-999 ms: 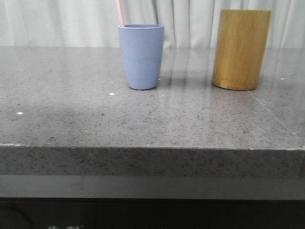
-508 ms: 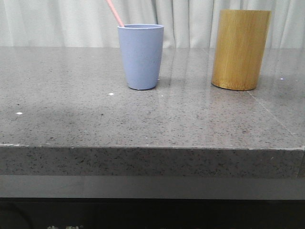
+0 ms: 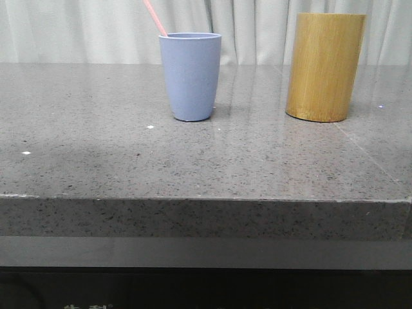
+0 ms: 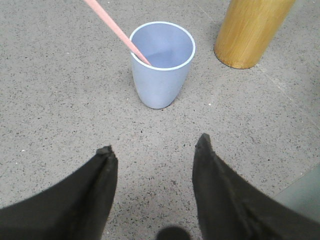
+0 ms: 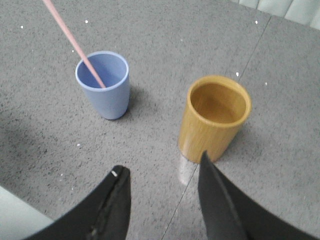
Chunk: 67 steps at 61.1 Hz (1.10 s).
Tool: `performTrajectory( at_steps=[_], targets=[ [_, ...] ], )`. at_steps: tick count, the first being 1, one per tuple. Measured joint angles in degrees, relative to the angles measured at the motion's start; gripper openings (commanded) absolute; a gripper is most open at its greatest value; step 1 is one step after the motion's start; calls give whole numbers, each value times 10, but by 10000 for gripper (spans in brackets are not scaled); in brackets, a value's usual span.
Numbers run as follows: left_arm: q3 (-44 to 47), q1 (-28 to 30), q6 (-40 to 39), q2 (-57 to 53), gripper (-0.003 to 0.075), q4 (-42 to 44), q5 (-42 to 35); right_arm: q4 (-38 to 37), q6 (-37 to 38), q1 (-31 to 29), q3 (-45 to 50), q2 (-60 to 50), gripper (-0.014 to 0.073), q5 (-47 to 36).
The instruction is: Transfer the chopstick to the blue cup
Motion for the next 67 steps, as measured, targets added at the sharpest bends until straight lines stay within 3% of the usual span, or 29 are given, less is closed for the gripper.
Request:
performTrajectory(
  at_steps=[20, 33, 41, 47, 53, 67],
  targets=[
    [0, 0, 0, 0, 356, 0, 0, -1, 38, -1, 167, -142, 349, -34],
    [0, 0, 0, 0, 346, 0, 0, -1, 39, -1, 216, -181, 325, -44],
    [0, 0, 0, 0, 234, 0, 0, -1, 40, -1, 222, -185, 175, -49],
    [0, 0, 0, 0, 94, 0, 0, -1, 40, -1, 222, -185, 24, -49],
    [0, 0, 0, 0, -13, 0, -1, -1, 40, -1, 222, -185, -74, -49],
    [0, 0, 0, 0, -19, 0, -3, -1, 40, -1, 222, -185, -68, -49]
  ],
)
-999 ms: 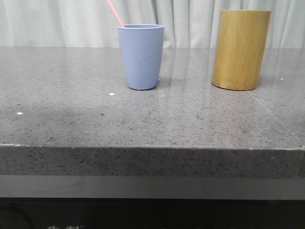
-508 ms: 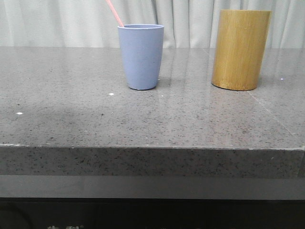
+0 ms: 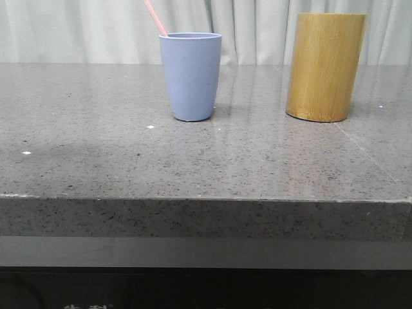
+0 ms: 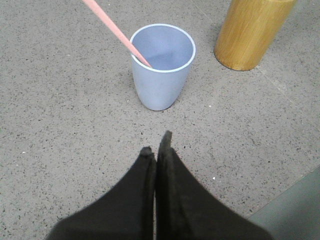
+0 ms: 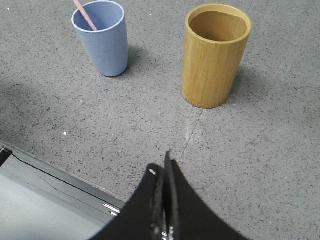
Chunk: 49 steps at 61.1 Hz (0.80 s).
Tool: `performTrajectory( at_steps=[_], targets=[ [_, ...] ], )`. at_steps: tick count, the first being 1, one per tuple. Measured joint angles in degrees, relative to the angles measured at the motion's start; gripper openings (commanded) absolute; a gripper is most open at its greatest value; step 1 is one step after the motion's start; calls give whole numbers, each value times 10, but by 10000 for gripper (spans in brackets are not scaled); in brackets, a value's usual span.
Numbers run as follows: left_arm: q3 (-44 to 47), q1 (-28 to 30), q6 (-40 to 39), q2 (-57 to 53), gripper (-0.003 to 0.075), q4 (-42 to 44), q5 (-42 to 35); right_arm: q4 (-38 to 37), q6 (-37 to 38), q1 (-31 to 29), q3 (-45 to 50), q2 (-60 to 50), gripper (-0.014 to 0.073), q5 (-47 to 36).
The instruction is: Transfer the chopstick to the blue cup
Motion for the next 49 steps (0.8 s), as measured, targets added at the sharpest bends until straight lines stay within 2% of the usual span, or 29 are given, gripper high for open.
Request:
performTrajectory(
  at_steps=[36, 49],
  targets=[
    [2, 1, 0, 2, -19, 19, -1, 0, 0, 0, 0, 0, -68, 2],
    [46, 62, 0, -74, -19, 43, -43, -1, 0, 0, 0, 0, -68, 2]
  ],
)
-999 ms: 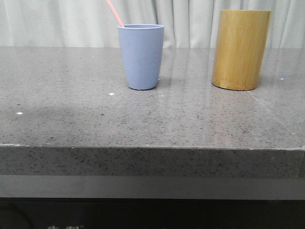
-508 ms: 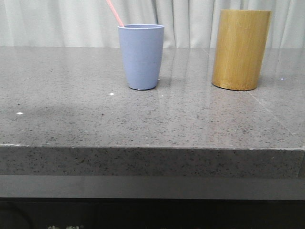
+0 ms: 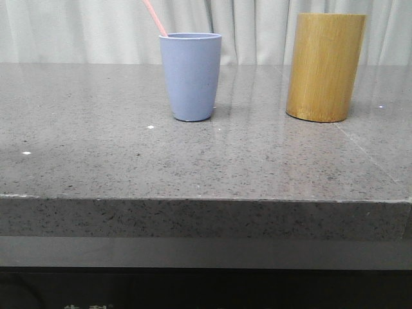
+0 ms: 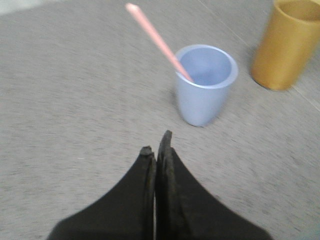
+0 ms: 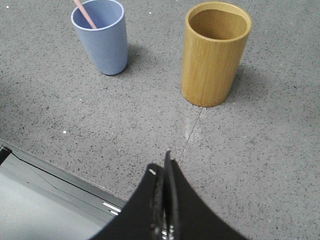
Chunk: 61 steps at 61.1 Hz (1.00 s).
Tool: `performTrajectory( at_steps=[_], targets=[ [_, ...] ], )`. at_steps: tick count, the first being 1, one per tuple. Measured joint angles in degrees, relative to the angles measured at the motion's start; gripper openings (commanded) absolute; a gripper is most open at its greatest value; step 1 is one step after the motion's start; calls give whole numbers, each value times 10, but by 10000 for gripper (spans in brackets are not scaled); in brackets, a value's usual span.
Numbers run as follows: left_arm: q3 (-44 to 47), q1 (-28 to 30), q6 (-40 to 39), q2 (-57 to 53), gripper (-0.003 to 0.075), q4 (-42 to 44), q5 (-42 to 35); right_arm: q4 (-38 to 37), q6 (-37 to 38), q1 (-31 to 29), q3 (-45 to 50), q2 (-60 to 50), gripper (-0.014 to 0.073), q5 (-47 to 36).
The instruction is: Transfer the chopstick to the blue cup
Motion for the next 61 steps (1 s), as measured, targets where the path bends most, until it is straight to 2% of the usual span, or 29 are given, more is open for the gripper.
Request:
performTrajectory(
  at_steps=[17, 32, 50, 61],
  targets=[
    [209, 128, 0, -181, -19, 1, -144, 0, 0, 0, 0, 0, -68, 2],
    [395, 210, 0, -362, -19, 1, -229, 0, 1, 0, 0, 0, -68, 2],
    [547, 229, 0, -536, -19, -4, -303, 0, 1, 0, 0, 0, -68, 2],
    [602, 229, 0, -559, -19, -16, -337, 0, 1, 0, 0, 0, -68, 2]
  ],
)
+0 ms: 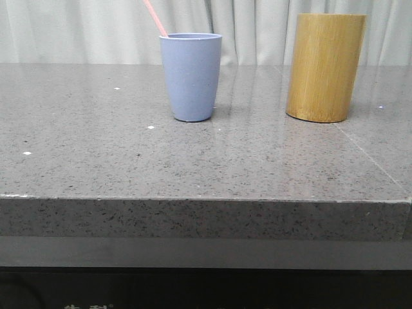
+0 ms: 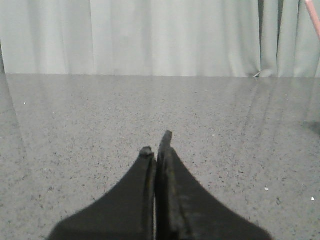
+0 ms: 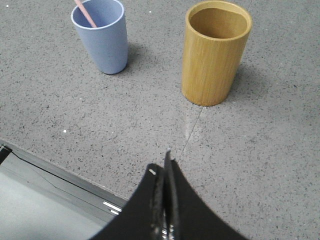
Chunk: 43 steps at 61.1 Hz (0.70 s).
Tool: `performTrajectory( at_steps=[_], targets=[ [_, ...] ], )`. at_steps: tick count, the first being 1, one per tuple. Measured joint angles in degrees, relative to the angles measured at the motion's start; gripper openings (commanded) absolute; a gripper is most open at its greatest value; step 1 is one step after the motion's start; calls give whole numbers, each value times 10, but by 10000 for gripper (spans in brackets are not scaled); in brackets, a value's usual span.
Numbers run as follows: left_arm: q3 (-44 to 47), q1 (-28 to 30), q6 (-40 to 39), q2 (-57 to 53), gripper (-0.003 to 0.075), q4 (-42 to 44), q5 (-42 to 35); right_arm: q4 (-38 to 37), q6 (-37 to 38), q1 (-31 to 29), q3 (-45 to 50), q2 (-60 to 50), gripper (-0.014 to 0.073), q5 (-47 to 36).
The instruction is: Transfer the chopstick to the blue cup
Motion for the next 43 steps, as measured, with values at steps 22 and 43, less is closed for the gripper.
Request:
performTrajectory(
  at_steps=[22, 43],
  targets=[
    [5, 0, 0, 0, -19, -10, -32, 0, 0, 0, 1, 0, -68, 0],
    [5, 0, 0, 0, -18, -14, -34, 0, 0, 0, 1, 0, -68, 0]
  ],
)
